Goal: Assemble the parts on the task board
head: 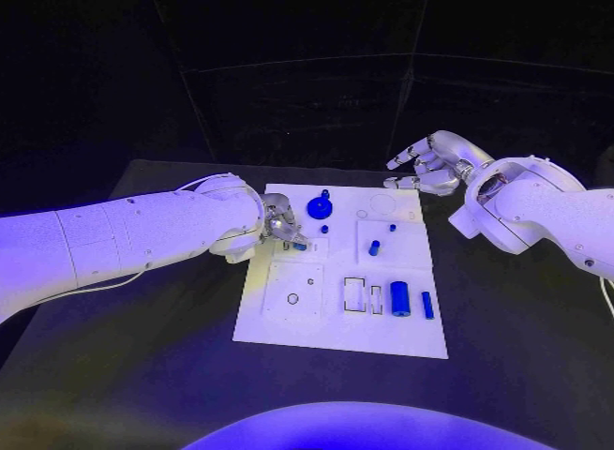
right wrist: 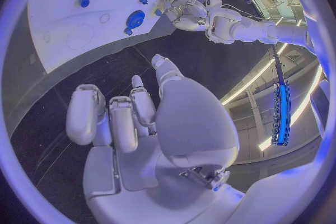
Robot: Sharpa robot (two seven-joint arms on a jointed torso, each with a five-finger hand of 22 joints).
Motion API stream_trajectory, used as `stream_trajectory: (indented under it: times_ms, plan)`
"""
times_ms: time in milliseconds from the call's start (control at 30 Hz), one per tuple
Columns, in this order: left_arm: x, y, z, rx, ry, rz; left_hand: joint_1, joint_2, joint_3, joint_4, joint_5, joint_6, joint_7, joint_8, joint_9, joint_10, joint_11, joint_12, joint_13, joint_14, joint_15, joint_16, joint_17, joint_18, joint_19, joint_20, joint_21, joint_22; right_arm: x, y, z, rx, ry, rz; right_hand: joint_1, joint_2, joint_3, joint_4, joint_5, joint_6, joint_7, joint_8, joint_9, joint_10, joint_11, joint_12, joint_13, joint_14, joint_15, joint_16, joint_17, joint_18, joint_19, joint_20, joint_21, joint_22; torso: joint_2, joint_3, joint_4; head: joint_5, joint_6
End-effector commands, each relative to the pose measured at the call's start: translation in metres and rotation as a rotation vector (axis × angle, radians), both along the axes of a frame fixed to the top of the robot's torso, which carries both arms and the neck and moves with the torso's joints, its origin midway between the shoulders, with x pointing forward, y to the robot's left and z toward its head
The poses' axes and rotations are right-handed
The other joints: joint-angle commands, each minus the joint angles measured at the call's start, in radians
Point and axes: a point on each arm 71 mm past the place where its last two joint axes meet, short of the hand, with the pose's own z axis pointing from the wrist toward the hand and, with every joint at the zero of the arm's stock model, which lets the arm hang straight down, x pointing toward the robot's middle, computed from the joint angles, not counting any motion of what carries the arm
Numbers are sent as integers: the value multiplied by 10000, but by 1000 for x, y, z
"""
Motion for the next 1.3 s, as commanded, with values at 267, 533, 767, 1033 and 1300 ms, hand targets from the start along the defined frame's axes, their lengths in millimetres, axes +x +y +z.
stream_trajectory:
  times_ms: [267, 533, 767, 1033, 1300]
  plan:
    - [-1, -5, -5, 363, 462, -433, -201, -136, 1576, -1588, 18, 149, -121, 71, 3, 159, -39, 89, 29, 1055, -70, 31, 2634, -132, 9, -13, -69, -24, 0, 0, 2, 34, -25, 91, 31, 80, 10, -5, 41, 56, -15, 36, -16, -39, -48, -38, -10, 671, -85, -34, 945, 97, -37, -55, -47, -16, 1, 2, -14, 3, -15]
    - [1, -6, -5, 380, 440, -409, -702, -127, 923, -1171, 1, 365, -223, 83, 0, 275, -124, 286, 251, 1055, -144, 31, 2634, -146, 45, -74, -42, 60, 0, 1, 2, 43, -36, 95, 22, 83, 10, 2, 52, 63, -17, 45, -15, -47, -50, -48, -21, 669, -86, -41, 936, 101, -46, -56, -60, -40, -8, 10, 3, -4, -27]
    - [2, -7, -5, 396, 438, -399, -950, -119, 530, -951, -4, 482, -259, 94, 3, 374, -156, 458, 452, 1055, -174, 31, 2634, -172, 108, -107, 39, 197, 0, 1, 2, 43, -36, 90, 29, 95, 21, 2, 76, 67, -19, 53, -14, -48, -52, -49, -22, 667, -88, -46, 927, 100, -43, -57, -58, -33, 0, 1, -15, -39, -41]
    - [3, -8, -5, 376, 374, -349, -1144, -92, -46, -729, -16, 592, -284, 95, 7, 450, -179, 602, 621, 1055, -198, 31, 2634, -187, 146, -131, 79, 282, 0, 1, 2, 46, -43, 83, 39, 105, 33, 0, 118, 68, -21, 60, -14, -47, -55, -49, -22, 667, -90, -47, 928, 101, -44, -59, -63, -40, -10, -6, -5, -42, -55]
    - [5, -7, -5, 382, 335, -276, -1307, 41, -969, -432, -33, 736, -311, 133, 35, 544, -198, 746, 793, 1055, -214, 31, 2634, -206, 191, -151, 129, 395, 0, 1, 2, 77, -98, 81, 31, 102, 33, 5, 150, 59, -18, 60, -17, -77, -53, -82, -62, 663, -91, -56, 913, 107, -57, -60, -79, -71, -17, 0, -1, -60, -47]
